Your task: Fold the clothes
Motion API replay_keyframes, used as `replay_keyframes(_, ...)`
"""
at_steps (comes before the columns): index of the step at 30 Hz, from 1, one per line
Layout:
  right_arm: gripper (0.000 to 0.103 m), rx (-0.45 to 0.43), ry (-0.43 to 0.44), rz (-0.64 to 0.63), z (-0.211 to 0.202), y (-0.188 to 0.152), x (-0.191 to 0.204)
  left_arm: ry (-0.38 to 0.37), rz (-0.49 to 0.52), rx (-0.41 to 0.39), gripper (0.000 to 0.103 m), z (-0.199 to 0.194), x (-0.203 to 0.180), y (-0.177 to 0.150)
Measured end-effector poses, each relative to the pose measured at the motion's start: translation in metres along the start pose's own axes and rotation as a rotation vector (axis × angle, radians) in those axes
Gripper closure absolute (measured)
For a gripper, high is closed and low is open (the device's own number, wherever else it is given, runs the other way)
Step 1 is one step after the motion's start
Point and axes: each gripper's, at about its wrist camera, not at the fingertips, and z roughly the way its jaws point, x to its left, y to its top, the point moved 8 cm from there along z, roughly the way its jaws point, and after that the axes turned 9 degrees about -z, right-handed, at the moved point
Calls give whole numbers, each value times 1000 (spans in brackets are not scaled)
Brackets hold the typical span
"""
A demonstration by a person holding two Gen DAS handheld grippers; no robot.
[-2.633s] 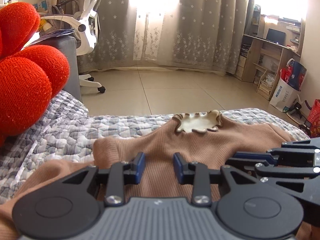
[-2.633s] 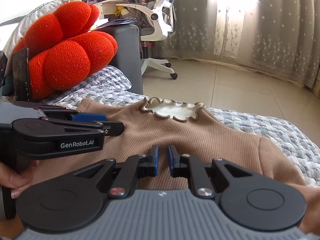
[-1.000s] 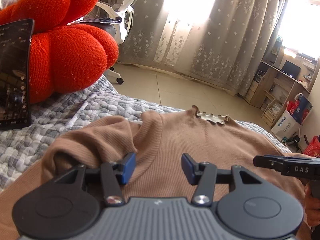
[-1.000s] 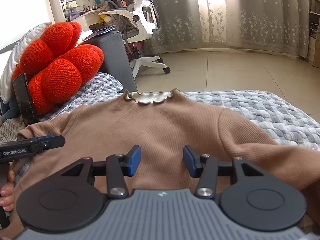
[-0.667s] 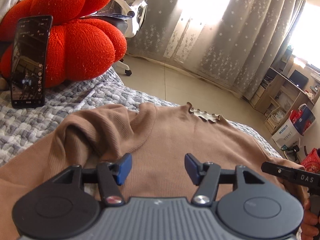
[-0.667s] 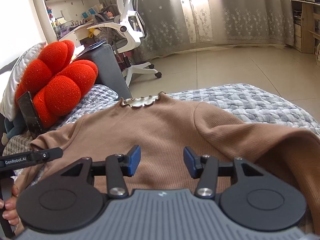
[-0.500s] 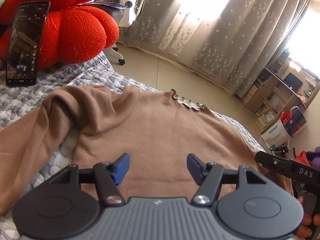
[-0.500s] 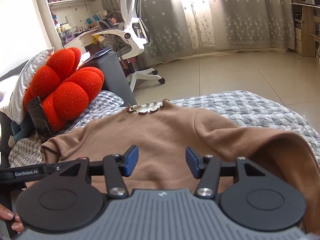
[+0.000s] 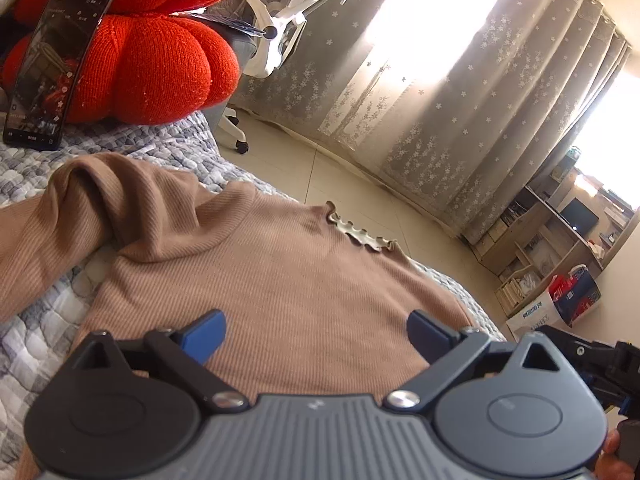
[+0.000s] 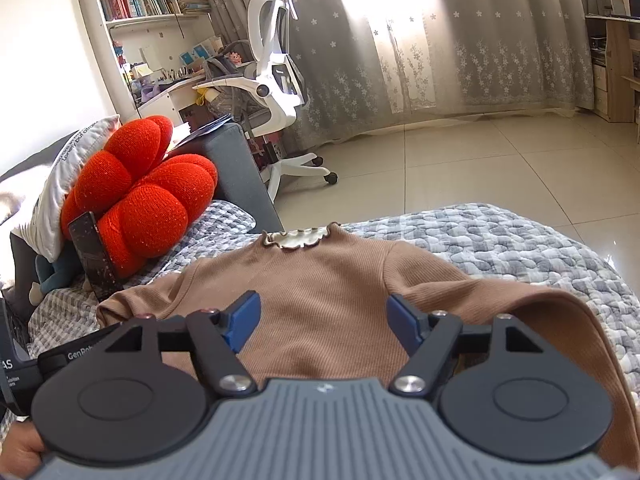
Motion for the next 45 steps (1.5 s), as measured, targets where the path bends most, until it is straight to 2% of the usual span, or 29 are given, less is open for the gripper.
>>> replay_keyframes(12,22,-50,-99,83,-26,14,-48,7,15,1,1,1,0,-2)
replay_keyframes(19,22,-66,-100,157,-35,24,-73,8,29,19,1,3,-3,-6)
replay_keyframes(24,22,-49,-151,117,-40,27,-87,-4,32,31,1,1,-3,-8)
replay_keyframes(30,22,3,-235,62,-45,16,-124,1,112,40,1,-3,-5,-16)
replay_keyframes(33,22,46,-212,98,-41,4,-138,9,130,39,1,-3,-8,-18)
replay_keyframes(37,22,76,-151,108,-46,-13,-133,6,116,39,1,-2,-10,-18)
replay_keyframes(42,26,114,-134,79,-50,-25,-129,15,134,39,1,-1,-11,-21)
replay_keyframes(45,28,111,-102,113,-55,-31,-131,14,136,39,1,-1,-11,-20)
